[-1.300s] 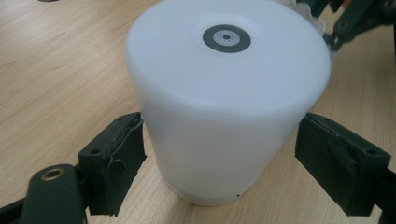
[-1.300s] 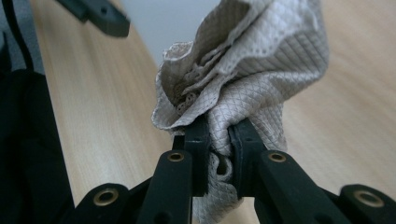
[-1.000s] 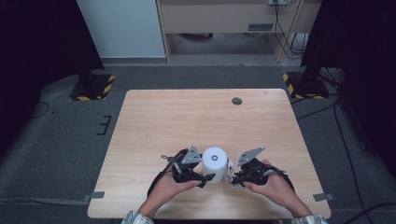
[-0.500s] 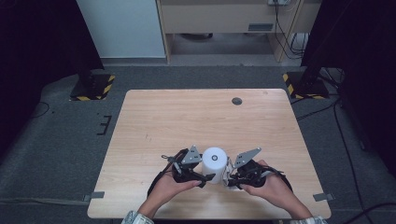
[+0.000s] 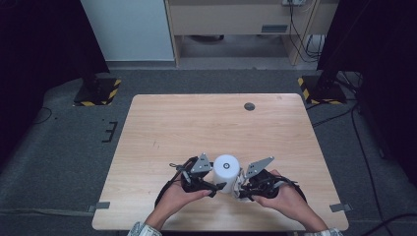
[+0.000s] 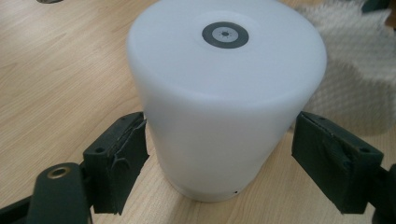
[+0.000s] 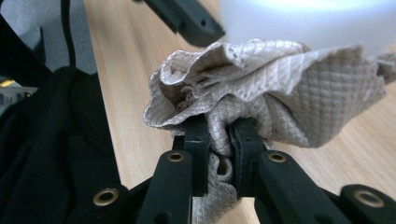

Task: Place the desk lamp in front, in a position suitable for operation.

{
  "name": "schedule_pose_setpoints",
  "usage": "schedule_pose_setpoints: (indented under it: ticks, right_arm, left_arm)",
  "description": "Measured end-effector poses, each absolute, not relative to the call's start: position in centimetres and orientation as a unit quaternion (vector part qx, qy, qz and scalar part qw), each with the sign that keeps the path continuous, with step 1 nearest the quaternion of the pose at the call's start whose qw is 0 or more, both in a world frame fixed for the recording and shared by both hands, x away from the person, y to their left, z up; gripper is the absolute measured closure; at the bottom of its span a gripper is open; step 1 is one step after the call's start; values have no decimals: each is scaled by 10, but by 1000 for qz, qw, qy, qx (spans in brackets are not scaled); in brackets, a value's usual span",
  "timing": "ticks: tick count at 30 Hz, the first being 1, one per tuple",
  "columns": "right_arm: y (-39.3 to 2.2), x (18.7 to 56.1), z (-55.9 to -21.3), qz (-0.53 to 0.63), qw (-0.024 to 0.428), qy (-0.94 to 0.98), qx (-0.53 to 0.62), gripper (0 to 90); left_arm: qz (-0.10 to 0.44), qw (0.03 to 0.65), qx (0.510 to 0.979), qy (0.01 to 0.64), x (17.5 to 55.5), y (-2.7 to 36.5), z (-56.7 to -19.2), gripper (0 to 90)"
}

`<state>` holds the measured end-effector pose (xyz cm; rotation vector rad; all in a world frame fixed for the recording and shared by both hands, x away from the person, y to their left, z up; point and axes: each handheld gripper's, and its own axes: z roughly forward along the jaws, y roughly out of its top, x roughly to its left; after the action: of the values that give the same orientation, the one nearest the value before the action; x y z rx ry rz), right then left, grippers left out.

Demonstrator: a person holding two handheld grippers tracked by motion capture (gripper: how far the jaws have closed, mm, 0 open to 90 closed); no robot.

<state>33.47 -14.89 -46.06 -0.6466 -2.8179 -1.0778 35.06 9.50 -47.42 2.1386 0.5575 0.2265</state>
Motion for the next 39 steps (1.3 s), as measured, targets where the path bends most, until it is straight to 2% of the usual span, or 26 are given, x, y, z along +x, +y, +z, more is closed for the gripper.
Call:
schedule_pose_setpoints:
  ticks: [9, 23, 30, 34, 39]
  right_arm:
    - [-157, 334, -443, -363, 13, -908, -208, 800]
    - [-144, 338, -484, -328, 52, -918, -215, 800]
    - [-150, 336, -467, -347, 33, -913, -212, 799]
    - [-157, 332, -445, -365, 5, -907, -208, 798]
    - [-155, 331, -439, -365, 1, -909, -203, 799]
  left_arm:
    - [88, 442, 863, 226, 351, 94, -476, 177]
    - [89, 443, 863, 225, 351, 95, -475, 181]
    - [89, 443, 864, 224, 351, 95, -475, 183]
    - [90, 442, 864, 224, 351, 95, -475, 184]
    - [90, 443, 864, 224, 351, 94, -475, 184]
